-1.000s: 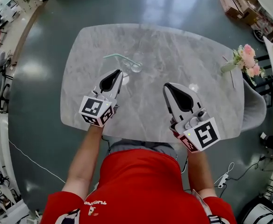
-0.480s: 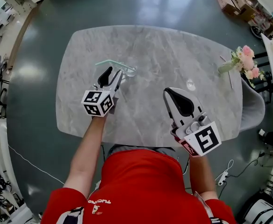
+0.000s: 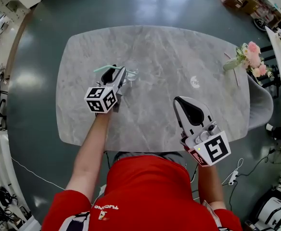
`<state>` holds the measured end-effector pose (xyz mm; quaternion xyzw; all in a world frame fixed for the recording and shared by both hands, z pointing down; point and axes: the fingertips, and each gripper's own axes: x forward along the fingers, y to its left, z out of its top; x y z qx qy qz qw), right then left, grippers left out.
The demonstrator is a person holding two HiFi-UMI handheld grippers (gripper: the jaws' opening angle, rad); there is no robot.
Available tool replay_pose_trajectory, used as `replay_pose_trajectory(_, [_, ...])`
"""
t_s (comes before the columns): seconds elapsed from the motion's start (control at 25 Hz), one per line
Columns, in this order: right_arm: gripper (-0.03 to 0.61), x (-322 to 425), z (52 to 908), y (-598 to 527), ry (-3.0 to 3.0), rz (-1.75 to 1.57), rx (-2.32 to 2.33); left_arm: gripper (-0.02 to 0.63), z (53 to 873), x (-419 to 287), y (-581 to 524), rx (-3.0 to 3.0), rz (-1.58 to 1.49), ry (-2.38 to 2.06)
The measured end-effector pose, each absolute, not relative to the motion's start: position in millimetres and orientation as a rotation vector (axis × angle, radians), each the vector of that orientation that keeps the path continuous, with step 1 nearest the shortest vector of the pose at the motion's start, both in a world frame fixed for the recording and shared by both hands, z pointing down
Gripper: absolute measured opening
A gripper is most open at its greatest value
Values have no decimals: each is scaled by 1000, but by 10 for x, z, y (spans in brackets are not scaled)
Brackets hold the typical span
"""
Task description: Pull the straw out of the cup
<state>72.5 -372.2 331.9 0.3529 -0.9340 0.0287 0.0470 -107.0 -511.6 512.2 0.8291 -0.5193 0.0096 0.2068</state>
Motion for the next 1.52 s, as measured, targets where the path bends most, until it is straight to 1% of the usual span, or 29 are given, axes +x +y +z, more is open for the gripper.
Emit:
replay_pose_trajectory(0.08, [0,745,3336,-3706,-2840,92,1088,168,5141,-1067,-5133,2314,39,-1444])
replay_pose_trajectory(0.12, [0,752,3344,-3698,-2836,94,1093,147,5144,-1065,-5136,2319,45,-1443])
replay_pose_trajectory(0.16, [0,759,3352,-3689,-2833,96,1098,110,5144,-1062,-5138,2326,51,-1442])
replay_pose_trajectory(0.24, [0,772,3365,-3674,-2828,100,1105,74,5134,-1043,-5141,2344,61,-1438])
replay_pose_trajectory(0.4, [0,791,3360,-3646,-2825,100,1115,38,5041,-987,-5134,2396,76,-1443])
replay_pose_trajectory(0.56, [0,814,3322,-3636,-2836,95,1131,37,4790,-937,-5058,2476,79,-1461])
replay_pose_trajectory(0.72, [0,815,3262,-3613,-2867,104,1152,37,4322,-872,-4834,2591,55,-1472])
replay_pose_trajectory(1.12, [0,755,3136,-3510,-2968,131,1165,37,3265,-693,-3842,2747,-65,-1436])
replay_pose_trajectory(1.32, [0,711,3068,-3448,-3008,133,1147,37,2981,-691,-3517,2784,-113,-1433])
replay_pose_trajectory(1.52, [0,695,3048,-3378,-3026,110,1125,37,2884,-668,-3396,2800,-134,-1450])
